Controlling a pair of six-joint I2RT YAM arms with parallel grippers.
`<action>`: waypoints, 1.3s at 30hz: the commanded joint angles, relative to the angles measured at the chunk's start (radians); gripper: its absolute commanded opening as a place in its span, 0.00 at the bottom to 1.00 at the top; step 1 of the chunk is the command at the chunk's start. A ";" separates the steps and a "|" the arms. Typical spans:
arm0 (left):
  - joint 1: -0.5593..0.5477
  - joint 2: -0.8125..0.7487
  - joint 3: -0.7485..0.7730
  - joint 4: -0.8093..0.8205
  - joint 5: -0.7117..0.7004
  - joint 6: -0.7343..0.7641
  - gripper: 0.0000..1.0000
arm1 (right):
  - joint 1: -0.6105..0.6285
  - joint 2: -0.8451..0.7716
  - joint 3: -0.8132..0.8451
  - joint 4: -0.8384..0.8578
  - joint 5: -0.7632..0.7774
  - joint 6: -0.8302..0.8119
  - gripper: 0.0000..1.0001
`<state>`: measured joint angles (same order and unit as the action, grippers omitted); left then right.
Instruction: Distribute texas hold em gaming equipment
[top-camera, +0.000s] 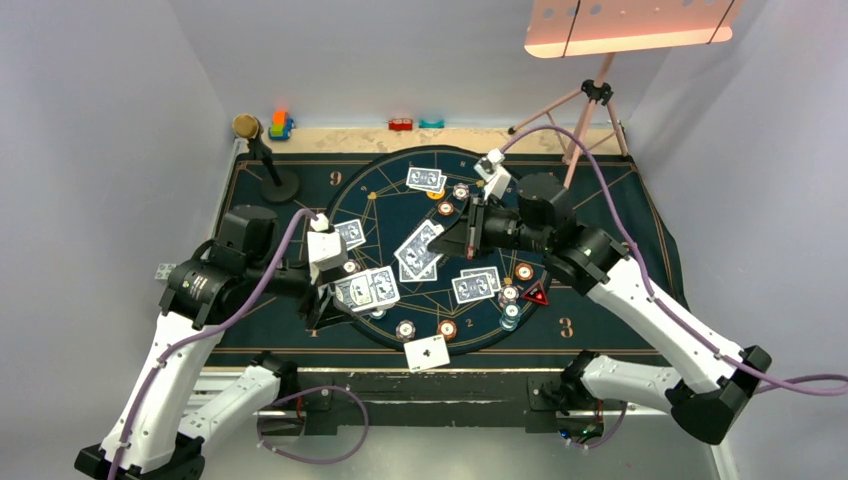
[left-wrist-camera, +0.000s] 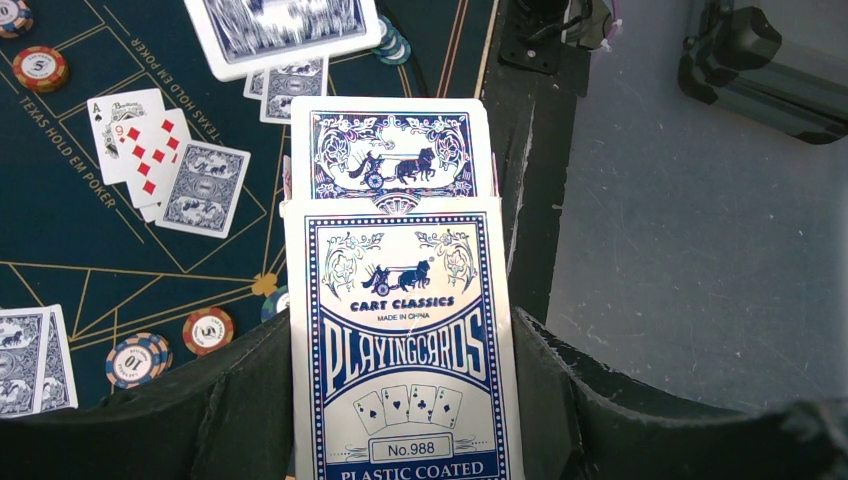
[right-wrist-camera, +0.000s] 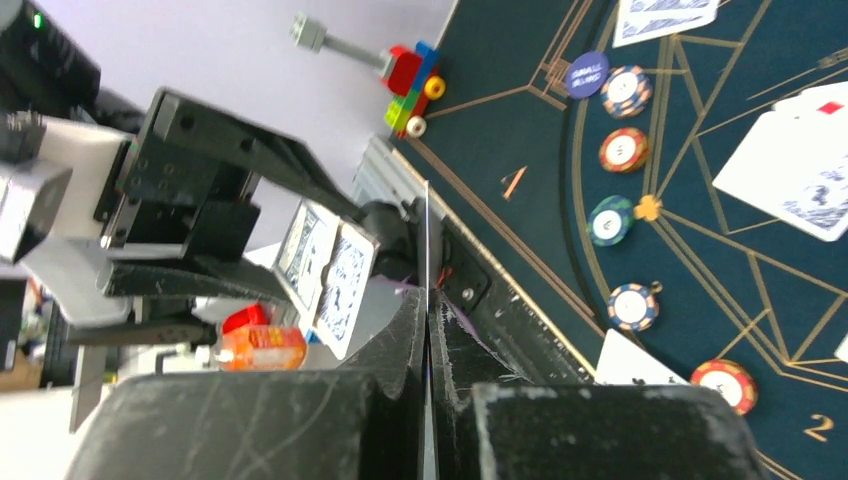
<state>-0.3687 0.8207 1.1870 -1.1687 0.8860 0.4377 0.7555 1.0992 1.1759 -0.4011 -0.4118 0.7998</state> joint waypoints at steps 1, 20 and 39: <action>0.005 -0.009 -0.001 0.035 0.031 0.003 0.00 | -0.099 -0.036 0.008 -0.013 0.006 -0.017 0.00; 0.005 -0.023 -0.064 0.046 0.045 0.014 0.00 | -0.171 0.642 -0.030 0.329 0.077 -0.095 0.00; 0.005 -0.003 -0.056 0.070 0.040 0.005 0.00 | -0.158 0.456 -0.009 0.100 0.208 -0.241 0.61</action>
<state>-0.3683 0.8158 1.1172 -1.1465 0.8940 0.4381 0.5911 1.7374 1.1149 -0.2584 -0.2092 0.6338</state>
